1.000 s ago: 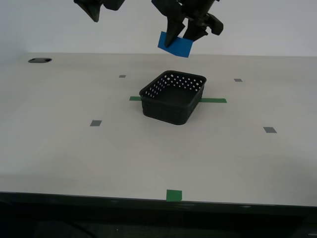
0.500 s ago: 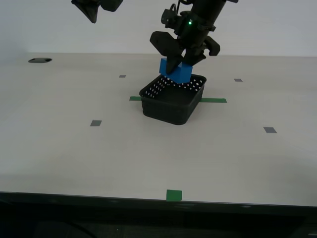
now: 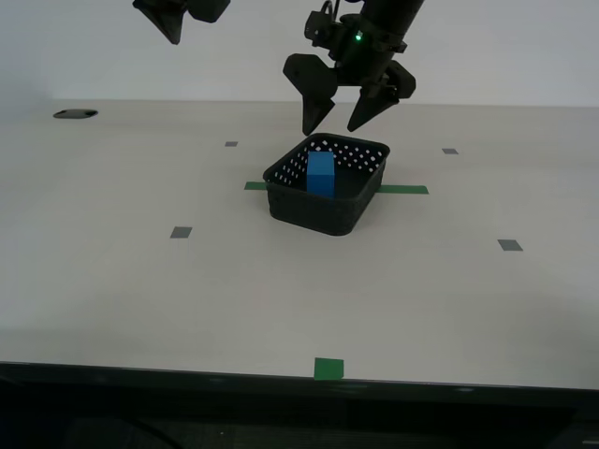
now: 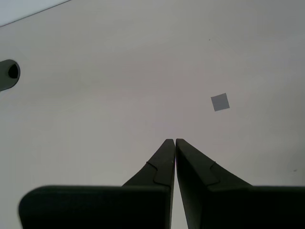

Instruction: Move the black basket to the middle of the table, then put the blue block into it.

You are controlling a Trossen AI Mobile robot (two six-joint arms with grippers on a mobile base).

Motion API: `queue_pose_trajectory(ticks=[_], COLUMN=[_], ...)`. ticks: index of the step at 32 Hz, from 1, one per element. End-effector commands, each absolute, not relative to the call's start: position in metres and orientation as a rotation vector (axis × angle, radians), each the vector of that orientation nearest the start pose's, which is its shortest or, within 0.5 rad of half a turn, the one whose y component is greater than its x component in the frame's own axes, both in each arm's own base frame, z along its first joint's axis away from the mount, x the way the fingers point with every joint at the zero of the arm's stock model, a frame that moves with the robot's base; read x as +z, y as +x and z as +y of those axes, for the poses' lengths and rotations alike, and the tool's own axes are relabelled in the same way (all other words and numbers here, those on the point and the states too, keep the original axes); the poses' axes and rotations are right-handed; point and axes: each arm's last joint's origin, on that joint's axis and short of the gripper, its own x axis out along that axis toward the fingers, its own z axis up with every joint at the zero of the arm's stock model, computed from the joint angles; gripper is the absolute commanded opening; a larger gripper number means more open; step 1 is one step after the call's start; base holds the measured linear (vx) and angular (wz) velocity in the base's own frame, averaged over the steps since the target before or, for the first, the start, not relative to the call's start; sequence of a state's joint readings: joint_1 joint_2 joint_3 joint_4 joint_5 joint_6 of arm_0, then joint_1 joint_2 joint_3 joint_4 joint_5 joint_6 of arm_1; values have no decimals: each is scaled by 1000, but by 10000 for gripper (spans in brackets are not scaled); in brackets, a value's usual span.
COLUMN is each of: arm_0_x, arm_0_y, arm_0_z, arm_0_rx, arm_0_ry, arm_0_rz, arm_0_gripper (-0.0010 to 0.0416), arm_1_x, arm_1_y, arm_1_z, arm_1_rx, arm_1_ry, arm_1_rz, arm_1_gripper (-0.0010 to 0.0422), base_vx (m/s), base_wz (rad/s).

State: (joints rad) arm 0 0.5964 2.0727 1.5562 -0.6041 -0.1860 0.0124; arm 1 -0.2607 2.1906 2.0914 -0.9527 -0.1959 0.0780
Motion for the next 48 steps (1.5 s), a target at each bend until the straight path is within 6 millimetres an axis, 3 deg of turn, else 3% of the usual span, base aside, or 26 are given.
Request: queue_pose_trajectory(ticks=[1, 48], arm_0_x=[180, 180], arm_0_y=[354, 355], arm_0_z=[247, 247], arm_0_rx=[692, 693], arm_0_ry=[-228, -226], arm_0_rz=[1126, 1118], arm_0_gripper=[394, 394], arm_1_x=[270, 271], arm_1_y=[456, 457], arm_1_z=[-116, -116], arm_1_rx=[-100, -106], arm_1_ry=[313, 323], arm_1_rz=[1026, 1017], arm_1_gripper=[0, 0], base_vx=[0, 0], base_wz=[0, 0])
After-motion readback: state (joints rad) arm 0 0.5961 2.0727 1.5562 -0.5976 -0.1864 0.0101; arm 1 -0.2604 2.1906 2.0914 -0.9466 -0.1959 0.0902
